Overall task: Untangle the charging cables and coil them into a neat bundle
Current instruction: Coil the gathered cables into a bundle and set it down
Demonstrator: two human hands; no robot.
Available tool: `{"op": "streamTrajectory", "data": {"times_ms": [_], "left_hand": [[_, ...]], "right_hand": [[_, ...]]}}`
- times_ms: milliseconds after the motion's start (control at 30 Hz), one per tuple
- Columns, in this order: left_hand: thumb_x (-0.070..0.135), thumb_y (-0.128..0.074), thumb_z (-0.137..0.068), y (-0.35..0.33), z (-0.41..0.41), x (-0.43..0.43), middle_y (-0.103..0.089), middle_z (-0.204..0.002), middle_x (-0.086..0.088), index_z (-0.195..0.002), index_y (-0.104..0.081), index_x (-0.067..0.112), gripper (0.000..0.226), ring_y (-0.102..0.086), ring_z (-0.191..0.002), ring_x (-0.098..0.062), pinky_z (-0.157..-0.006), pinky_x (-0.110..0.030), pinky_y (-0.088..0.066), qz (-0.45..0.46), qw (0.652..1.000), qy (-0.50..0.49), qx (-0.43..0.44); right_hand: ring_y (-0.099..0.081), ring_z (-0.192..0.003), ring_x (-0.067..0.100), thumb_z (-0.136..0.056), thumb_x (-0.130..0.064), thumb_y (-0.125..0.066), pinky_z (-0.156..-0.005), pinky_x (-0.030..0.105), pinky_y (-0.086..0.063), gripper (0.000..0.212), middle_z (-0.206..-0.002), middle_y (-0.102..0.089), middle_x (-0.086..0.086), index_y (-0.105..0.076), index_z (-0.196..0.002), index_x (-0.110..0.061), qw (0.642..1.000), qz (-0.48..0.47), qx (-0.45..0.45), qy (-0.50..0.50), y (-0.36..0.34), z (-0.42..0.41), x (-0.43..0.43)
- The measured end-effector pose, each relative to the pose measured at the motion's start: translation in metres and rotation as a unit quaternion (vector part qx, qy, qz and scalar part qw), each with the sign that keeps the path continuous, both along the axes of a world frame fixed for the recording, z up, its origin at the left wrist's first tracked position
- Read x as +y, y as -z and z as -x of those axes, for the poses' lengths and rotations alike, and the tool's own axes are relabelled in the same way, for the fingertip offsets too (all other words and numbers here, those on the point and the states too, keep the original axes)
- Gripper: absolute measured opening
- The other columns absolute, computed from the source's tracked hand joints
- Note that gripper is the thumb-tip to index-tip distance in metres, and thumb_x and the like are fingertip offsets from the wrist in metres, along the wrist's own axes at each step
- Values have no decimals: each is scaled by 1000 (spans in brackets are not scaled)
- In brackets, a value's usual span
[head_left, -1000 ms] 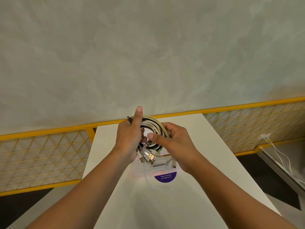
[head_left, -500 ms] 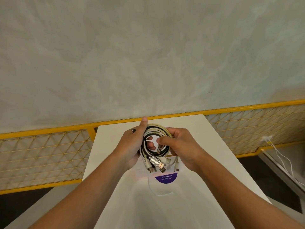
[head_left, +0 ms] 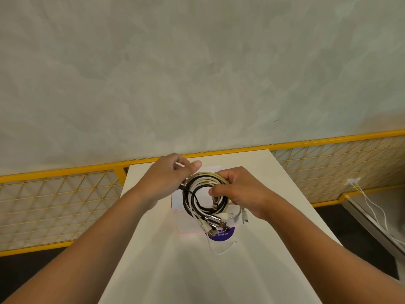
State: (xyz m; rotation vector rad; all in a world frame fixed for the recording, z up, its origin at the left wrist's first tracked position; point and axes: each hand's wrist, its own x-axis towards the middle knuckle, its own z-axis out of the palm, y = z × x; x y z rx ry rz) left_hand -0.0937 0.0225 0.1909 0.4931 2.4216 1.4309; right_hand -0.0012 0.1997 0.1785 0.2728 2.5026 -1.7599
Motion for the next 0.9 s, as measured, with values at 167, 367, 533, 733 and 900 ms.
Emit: {"op": "streamTrajectory", "data": {"times_ms": [167,367,533,733,900], "left_hand": [[67,-54,-88,-17,-11,12,-66,-99,10,-107,-63,31,42,-61,-90,-6,-68,-27,-43,116,985,51,121],[80,-27,-83,-6,-22,36,-69,-99,2,-106,-68,24,74,-62,-90,-13,-74,-30,-46,189,966,117,129],[74,-25,-91,8,-25,35,-68,-60,8,-88,-74,22,73,-64,-58,-5,-72,-27,-49,123,985,112,40],[72,-30,-93,16,-26,32,-56,-51,-3,-81,-66,-7,88,-51,-41,-9,-58,-23,-43,72,993,91,-3],[78,-27,-88,15,-25,25,-60,-57,-6,-84,-69,-4,92,-55,-53,-13,-63,-20,-44,76,990,110,-41]], "right_hand": [[-65,-68,13,-82,-9,-73,-73,31,-53,4,-74,-71,3,-75,-82,-13,997,-54,-1,-56,-3,2,-4],[-67,-74,4,-81,-4,-73,-61,13,-49,32,-82,-70,-5,-62,-93,-31,993,-72,18,-96,-10,1,-12],[-72,-78,10,-77,-6,-80,-68,22,-55,27,-89,-77,1,-75,-102,-16,993,-67,18,-99,-9,0,-3],[-72,-75,6,-75,-14,-86,-67,18,-51,46,-86,-76,-7,-64,-114,-23,995,-53,37,-77,-10,0,-2],[-70,-69,5,-74,-14,-88,-54,11,-46,46,-79,-75,-6,-63,-111,-19,994,-57,27,-86,-14,-1,-1]]}}
